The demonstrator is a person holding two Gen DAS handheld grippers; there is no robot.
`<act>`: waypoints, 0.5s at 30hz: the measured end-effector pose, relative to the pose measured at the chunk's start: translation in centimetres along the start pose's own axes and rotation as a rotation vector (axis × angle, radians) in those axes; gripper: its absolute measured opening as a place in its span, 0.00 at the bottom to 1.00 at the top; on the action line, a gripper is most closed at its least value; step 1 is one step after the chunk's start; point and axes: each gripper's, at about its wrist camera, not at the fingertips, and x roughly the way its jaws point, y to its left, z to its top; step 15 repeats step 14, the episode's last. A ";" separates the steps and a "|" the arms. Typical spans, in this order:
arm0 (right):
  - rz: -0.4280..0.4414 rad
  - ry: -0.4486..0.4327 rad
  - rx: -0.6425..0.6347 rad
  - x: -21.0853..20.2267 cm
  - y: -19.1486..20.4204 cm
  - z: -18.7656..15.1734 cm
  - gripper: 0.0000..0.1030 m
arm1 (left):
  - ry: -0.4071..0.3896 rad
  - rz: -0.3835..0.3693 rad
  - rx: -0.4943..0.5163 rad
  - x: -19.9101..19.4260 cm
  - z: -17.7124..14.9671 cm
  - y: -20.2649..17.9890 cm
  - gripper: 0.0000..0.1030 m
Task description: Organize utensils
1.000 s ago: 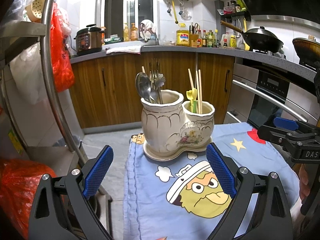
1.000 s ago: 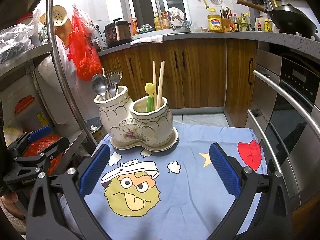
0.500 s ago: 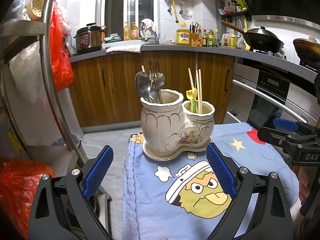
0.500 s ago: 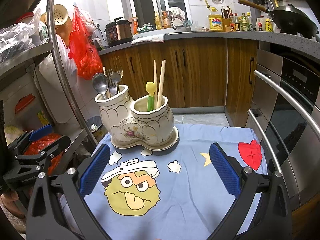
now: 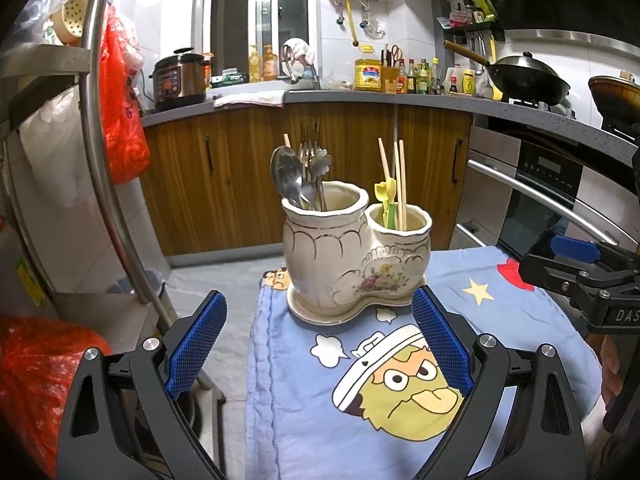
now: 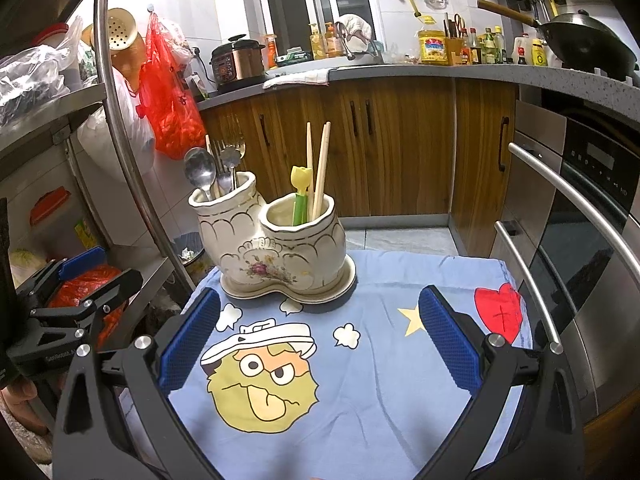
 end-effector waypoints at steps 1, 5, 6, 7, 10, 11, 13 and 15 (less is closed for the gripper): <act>0.000 0.001 0.000 0.0 -0.1 0.0 0.95 | -0.003 0.006 0.004 -0.1 -0.1 -0.1 0.91; 0.001 0.000 0.000 0.0 0.0 0.0 0.95 | 0.005 0.015 0.017 0.3 0.2 -0.1 0.92; 0.000 0.001 0.000 0.0 -0.1 0.0 0.95 | 0.010 0.011 0.017 0.4 0.2 -0.1 0.92; 0.000 0.001 0.000 0.0 -0.1 0.0 0.95 | 0.015 0.009 0.016 0.4 0.2 -0.1 0.93; 0.002 0.003 0.000 0.0 -0.1 0.0 0.95 | 0.029 0.009 0.000 0.5 0.1 0.1 0.93; 0.002 0.005 0.000 0.1 -0.2 -0.1 0.95 | 0.037 0.001 -0.006 0.7 0.1 0.2 0.93; 0.003 0.009 0.000 0.2 -0.3 -0.3 0.95 | 0.044 -0.003 -0.015 0.7 0.1 0.3 0.93; 0.004 0.011 0.001 0.2 -0.4 -0.4 0.95 | 0.043 -0.001 -0.015 0.7 0.1 0.4 0.93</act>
